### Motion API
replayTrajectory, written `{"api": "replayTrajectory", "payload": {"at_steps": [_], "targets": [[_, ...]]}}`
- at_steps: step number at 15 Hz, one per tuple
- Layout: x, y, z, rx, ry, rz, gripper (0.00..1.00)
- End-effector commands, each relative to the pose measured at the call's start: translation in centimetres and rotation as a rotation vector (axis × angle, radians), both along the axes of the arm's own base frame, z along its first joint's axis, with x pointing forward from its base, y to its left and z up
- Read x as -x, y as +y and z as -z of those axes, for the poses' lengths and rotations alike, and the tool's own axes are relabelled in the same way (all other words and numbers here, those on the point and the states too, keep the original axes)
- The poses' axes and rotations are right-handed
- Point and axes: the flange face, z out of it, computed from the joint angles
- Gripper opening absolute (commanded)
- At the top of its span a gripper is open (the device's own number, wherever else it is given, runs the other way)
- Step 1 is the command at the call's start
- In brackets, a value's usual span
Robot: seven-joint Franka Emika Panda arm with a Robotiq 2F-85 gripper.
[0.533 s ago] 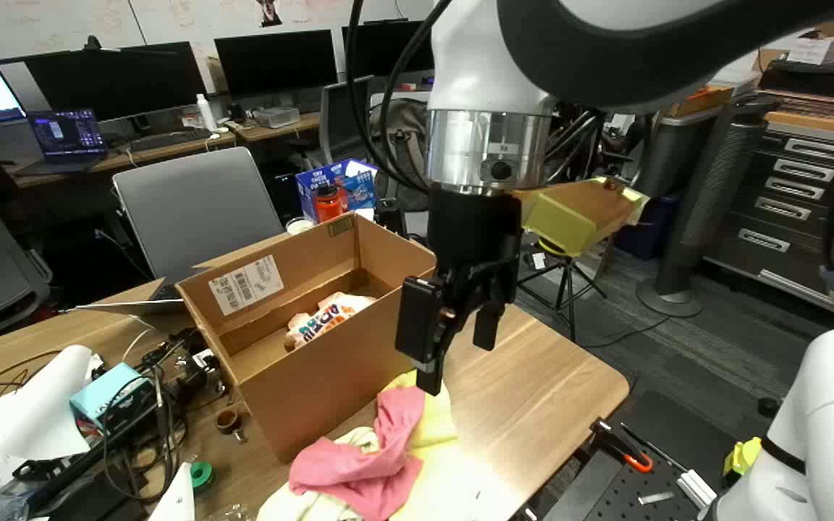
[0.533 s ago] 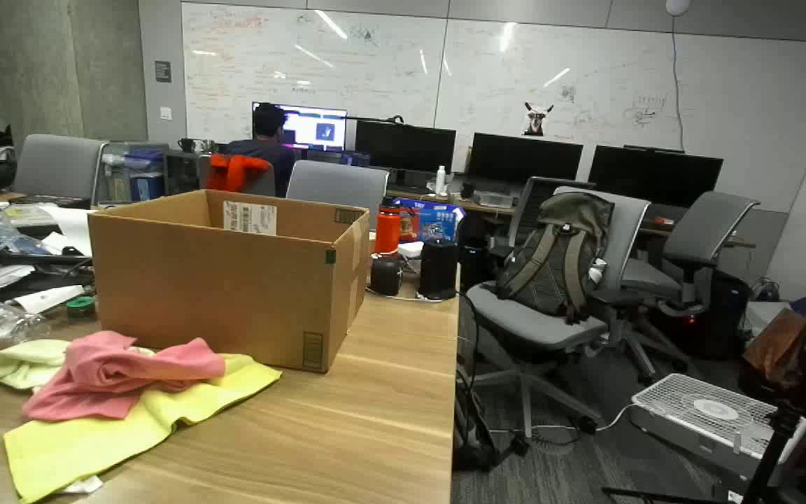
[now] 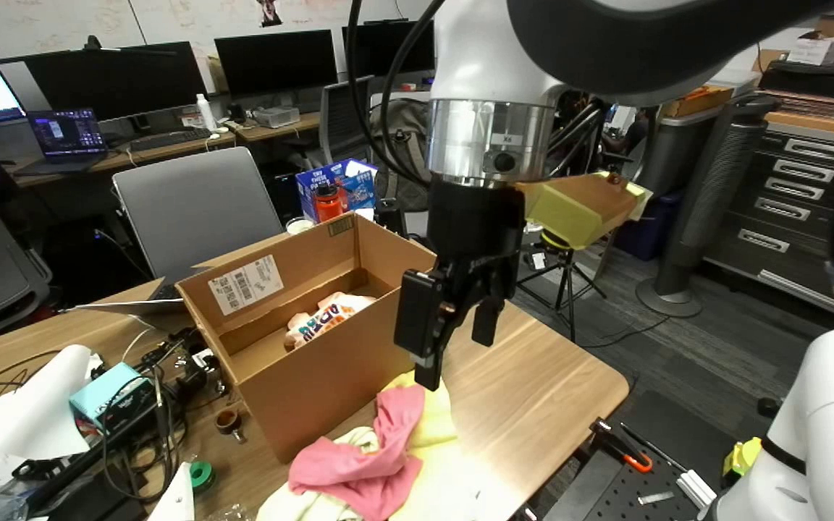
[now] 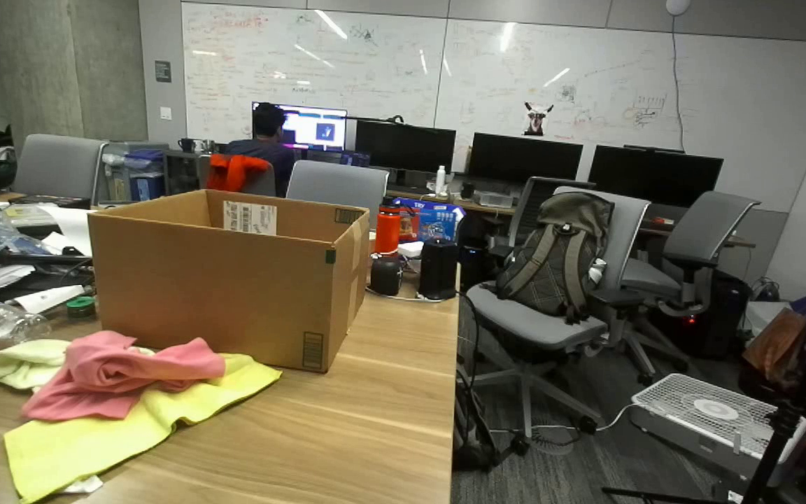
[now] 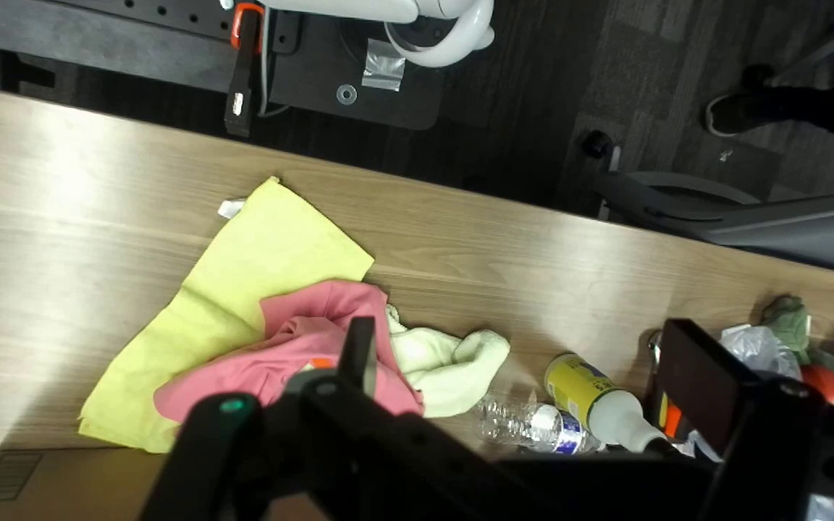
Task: Pick the cloths on the table and put them in the box
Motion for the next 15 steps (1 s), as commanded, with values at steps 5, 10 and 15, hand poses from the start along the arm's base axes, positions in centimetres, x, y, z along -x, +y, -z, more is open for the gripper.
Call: {"api": "replayTrajectory", "payload": {"at_steps": [5,10,15], "targets": [[0.0,0.0,-0.1,0.0,0.001,0.0,1.0],[0.0,0.4,0.4,0.012,-0.001,-0.001,1.0],[0.0,1.9,2.3,0.053,0.011,-0.019,1.0]]}}
